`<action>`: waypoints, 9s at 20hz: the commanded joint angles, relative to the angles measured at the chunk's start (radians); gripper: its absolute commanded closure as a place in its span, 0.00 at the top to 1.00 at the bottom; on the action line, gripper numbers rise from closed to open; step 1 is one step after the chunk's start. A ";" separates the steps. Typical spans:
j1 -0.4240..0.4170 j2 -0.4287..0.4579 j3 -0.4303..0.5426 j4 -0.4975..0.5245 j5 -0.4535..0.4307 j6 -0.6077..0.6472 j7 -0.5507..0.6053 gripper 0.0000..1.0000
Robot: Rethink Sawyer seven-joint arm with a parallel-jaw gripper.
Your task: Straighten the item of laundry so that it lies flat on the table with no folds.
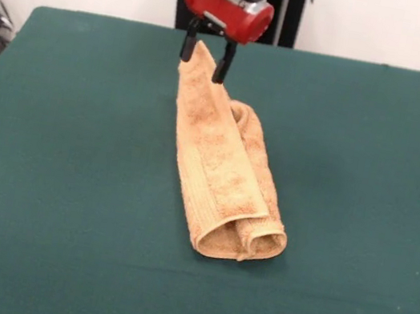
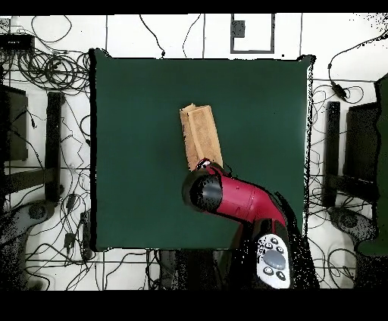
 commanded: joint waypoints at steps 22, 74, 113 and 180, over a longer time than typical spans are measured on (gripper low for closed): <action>-0.047 0.055 0.176 -0.052 -0.120 0.212 -0.093 1.00; -0.469 -0.035 0.692 0.075 -0.471 0.544 -0.264 1.00; -0.355 -0.098 0.612 -0.009 -0.720 0.358 -0.040 1.00; -0.531 -0.098 0.715 0.076 -0.537 0.414 -0.096 0.00</action>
